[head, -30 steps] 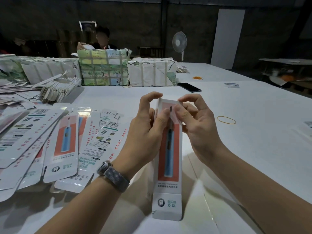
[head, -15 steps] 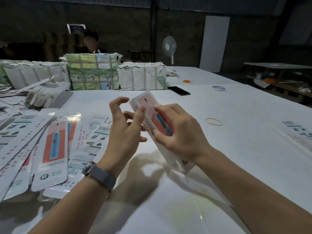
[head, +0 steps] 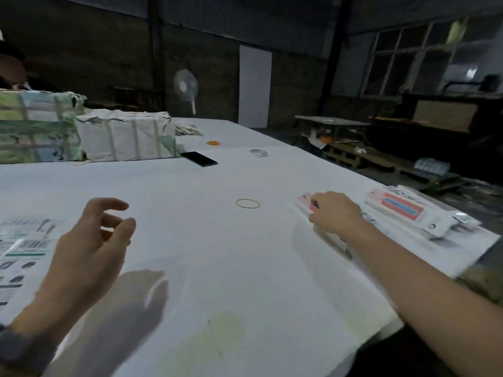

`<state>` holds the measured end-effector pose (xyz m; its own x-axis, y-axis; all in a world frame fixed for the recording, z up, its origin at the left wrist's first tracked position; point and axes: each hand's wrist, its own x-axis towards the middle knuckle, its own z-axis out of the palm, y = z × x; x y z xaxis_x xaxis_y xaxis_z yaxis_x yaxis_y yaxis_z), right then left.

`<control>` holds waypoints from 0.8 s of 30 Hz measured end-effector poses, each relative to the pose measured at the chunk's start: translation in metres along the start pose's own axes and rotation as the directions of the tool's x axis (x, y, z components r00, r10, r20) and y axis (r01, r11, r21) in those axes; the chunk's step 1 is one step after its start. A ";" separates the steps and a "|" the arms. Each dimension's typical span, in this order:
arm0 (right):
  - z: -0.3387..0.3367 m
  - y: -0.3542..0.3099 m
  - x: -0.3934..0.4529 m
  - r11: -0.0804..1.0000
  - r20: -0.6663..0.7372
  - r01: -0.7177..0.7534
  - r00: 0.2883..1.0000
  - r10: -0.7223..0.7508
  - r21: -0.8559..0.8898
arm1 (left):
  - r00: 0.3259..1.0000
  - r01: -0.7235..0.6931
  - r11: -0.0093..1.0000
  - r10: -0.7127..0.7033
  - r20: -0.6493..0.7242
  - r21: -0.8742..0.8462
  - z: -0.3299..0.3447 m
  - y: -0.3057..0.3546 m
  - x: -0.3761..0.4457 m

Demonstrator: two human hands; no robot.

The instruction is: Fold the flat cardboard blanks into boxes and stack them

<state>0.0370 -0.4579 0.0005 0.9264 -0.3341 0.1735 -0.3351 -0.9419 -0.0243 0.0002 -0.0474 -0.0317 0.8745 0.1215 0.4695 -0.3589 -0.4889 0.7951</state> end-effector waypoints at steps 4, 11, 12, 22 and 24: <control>0.008 0.037 0.011 0.985 -0.025 -0.112 0.994 0.109 -0.135 | 0.999 0.034 0.999 -0.035 0.005 0.039 0.002 -0.007 -0.001; 0.002 -0.031 -0.005 0.984 -0.167 0.176 0.971 -0.171 0.018 | 0.999 0.033 0.992 -0.037 0.030 0.120 0.004 0.006 -0.005; 0.002 -0.053 -0.014 0.965 -0.173 0.250 0.957 -0.234 0.077 | 0.999 0.030 0.991 -0.036 0.041 0.133 0.004 0.006 -0.005; 0.013 -0.251 -0.106 0.545 -0.223 0.543 0.809 -0.544 0.638 | 0.989 -0.023 0.885 -0.049 0.142 0.465 -0.002 -0.002 -0.002; 0.028 -0.260 -0.114 0.499 -0.253 0.547 0.803 -0.540 0.672 | 0.981 -0.019 0.819 -0.096 0.170 0.574 -0.009 -0.004 0.000</control>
<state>0.0233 -0.1754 -0.0403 0.8812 0.2496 0.4015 0.4554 -0.6765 -0.5788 -0.0017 -0.0383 -0.0316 0.9475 0.0194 0.3190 -0.1237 -0.8982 0.4218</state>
